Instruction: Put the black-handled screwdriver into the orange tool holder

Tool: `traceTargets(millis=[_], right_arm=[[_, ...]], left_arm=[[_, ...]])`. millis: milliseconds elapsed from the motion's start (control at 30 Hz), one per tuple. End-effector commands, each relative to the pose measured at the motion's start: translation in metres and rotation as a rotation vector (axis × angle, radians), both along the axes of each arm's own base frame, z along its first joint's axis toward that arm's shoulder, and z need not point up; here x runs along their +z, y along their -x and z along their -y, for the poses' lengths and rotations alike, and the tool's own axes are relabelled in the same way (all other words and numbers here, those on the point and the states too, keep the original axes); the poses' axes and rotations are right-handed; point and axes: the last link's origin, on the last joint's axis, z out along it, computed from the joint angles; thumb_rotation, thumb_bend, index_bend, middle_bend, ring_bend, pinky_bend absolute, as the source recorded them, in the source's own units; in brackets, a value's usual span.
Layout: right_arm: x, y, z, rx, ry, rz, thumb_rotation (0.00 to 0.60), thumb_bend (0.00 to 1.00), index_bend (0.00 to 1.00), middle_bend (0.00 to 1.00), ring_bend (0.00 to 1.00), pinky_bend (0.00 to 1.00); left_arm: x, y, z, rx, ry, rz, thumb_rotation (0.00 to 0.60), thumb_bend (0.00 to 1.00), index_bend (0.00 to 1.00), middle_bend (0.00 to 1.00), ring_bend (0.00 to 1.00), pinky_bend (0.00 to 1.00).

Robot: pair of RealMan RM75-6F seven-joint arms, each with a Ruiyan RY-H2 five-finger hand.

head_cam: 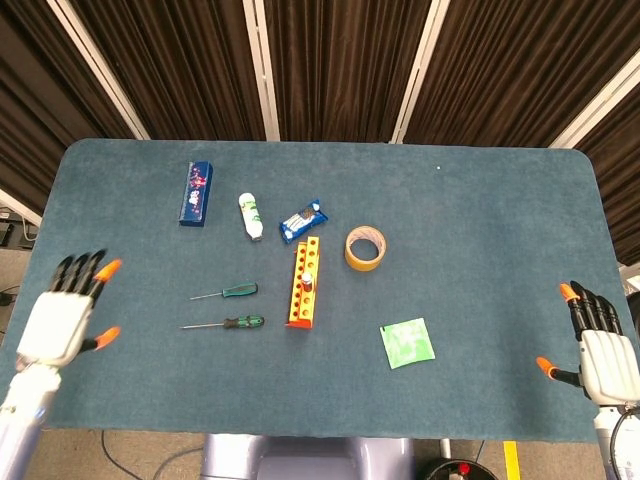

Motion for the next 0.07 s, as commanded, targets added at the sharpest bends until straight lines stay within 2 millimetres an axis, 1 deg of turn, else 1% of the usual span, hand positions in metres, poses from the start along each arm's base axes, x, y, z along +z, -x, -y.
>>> traceTargets(millis=[33,67], right_arm=[[-0.0005,0.0,0.0,-0.001,-0.002,-0.002,0.6,0.03,0.0,0.0,0.0,0.0],[-0.0006,-0.0001,-0.0002,0.0,-0.003,-0.003,0.6,0.03,0.0,0.0,0.0,0.0]], left_arm=[[0.0049,0.0152,0.0165,0.011,-0.009,-0.052,0.6,0.03,0.06,0.0,0.0,0.0],[0.0061,0.0186,0.0215,0.014,-0.011,-0.056,0.6,0.03,0.05,0.0,0.0,0.0]])
